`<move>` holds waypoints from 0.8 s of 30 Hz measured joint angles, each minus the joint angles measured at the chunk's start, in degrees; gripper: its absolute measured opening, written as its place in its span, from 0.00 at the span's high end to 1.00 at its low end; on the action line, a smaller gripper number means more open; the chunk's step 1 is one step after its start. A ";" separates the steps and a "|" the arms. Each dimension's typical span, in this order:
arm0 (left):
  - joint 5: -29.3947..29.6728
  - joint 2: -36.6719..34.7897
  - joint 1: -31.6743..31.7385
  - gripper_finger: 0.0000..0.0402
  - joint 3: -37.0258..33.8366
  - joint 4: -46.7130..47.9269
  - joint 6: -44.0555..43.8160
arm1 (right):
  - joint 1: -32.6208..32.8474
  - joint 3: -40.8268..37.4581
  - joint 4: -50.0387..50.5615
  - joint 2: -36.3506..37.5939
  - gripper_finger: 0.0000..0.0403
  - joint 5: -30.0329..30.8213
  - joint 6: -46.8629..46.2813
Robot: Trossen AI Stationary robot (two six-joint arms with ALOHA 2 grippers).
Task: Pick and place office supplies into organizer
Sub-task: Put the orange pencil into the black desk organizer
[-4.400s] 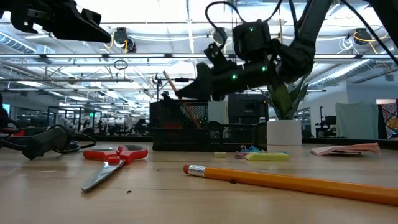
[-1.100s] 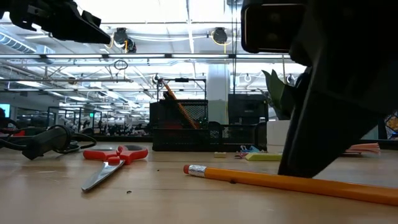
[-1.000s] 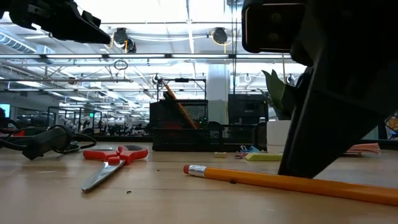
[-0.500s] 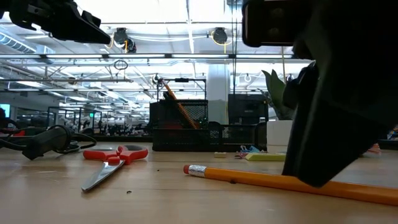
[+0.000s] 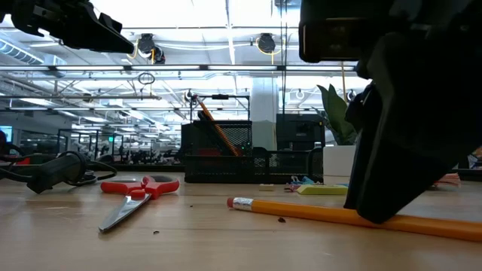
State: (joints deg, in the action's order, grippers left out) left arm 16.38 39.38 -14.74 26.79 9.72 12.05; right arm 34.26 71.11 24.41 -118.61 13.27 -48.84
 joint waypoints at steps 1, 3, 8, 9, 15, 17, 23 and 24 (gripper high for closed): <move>0.02 0.00 -0.02 0.89 0.00 0.00 0.00 | -0.11 0.00 0.08 0.00 0.57 0.01 0.01; 0.02 0.00 0.00 0.89 0.00 0.00 0.00 | -0.44 0.00 0.22 0.02 0.57 0.03 0.01; 0.01 0.00 -0.01 0.89 0.00 0.01 -0.22 | -1.89 0.00 1.48 0.13 0.60 -0.21 -0.37; 0.02 0.00 0.00 0.89 0.00 0.00 -0.24 | -2.09 0.00 2.04 0.32 0.61 -0.19 -0.47; 0.02 0.00 -0.02 0.89 0.00 0.02 -0.39 | -3.37 -0.15 4.94 1.52 0.69 1.04 -0.20; 0.02 0.00 0.00 0.89 0.00 0.08 -0.60 | -3.77 -0.23 5.68 2.55 0.71 1.89 0.29; 0.02 0.00 -0.01 0.89 0.00 1.44 -0.80 | -4.04 -0.68 3.22 7.88 0.73 3.64 8.85; 0.02 0.00 -0.02 0.89 0.00 1.67 -0.79 | -4.08 -0.79 2.92 8.73 0.73 3.64 9.09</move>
State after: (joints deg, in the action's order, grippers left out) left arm 16.40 39.37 -14.76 26.79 11.38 11.27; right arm 30.17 70.32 27.34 -109.87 16.91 -39.75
